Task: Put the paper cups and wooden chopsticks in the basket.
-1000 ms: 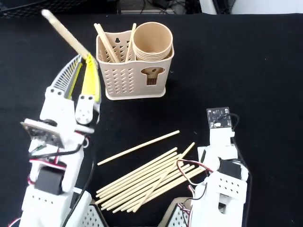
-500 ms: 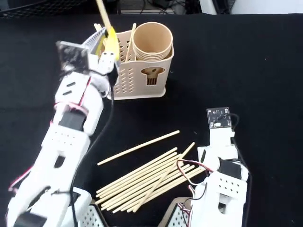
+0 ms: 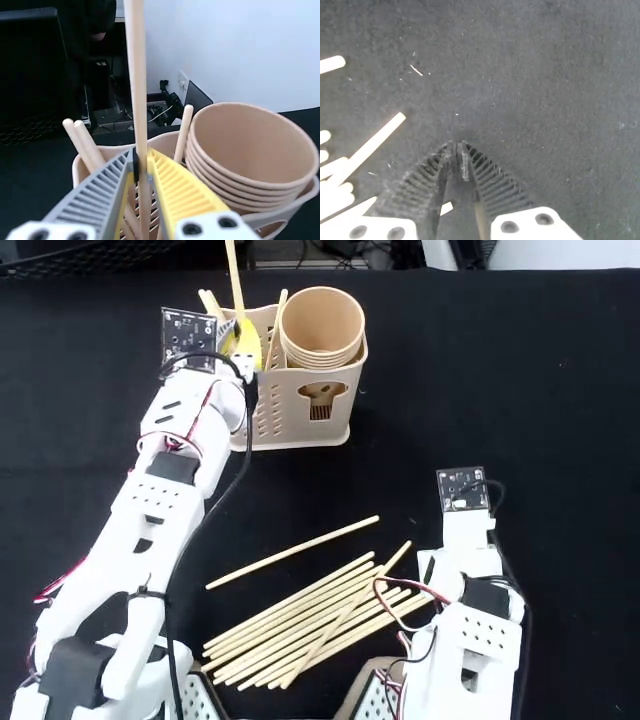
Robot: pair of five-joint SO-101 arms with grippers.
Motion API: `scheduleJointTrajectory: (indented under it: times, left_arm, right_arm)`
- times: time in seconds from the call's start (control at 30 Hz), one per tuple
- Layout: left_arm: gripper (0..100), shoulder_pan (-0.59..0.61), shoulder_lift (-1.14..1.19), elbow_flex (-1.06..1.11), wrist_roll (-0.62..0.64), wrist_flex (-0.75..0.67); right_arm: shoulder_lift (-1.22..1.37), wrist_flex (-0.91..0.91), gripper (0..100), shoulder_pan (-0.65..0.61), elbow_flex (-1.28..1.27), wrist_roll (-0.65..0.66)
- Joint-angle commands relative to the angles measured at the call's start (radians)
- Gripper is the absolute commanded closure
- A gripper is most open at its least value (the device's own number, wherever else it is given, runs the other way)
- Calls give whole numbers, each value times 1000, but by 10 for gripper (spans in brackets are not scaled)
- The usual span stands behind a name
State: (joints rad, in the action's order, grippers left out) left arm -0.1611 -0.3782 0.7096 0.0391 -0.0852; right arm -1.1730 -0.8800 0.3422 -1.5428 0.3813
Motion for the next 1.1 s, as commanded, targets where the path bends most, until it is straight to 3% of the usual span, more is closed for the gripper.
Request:
scheduleJointTrajectory:
  times: [0.0, 0.13, 0.23, 0.47, 0.67, 0.9, 1.0, 1.07]
  left_arm:
    - [970, 24, -12, -12, 11, -18]
    - [938, 30, -14, -13, 12, -18]
    - [883, 35, -14, -18, 81, 38]
    - [881, 35, -26, -48, 152, 163]
    - [881, 58, -235, 45, 152, 224]
    - [877, 133, -672, 252, 150, 549]
    - [877, 226, -818, 357, 140, 698]
    - [877, 306, -884, 407, 64, 783]
  right_arm:
    - [-13, 18, 985, -15, 2, -2]
    - [-13, 25, 985, -15, 2, -2]
    - [-13, 26, 985, -15, 2, -2]
    - [-13, 26, 985, -15, 2, -2]
    - [-13, 28, 985, -15, 2, -2]
    - [-13, 28, 985, -15, 2, -2]
    - [-13, 28, 985, -15, 2, -5]
    - [-13, 26, 985, -15, 2, -8]
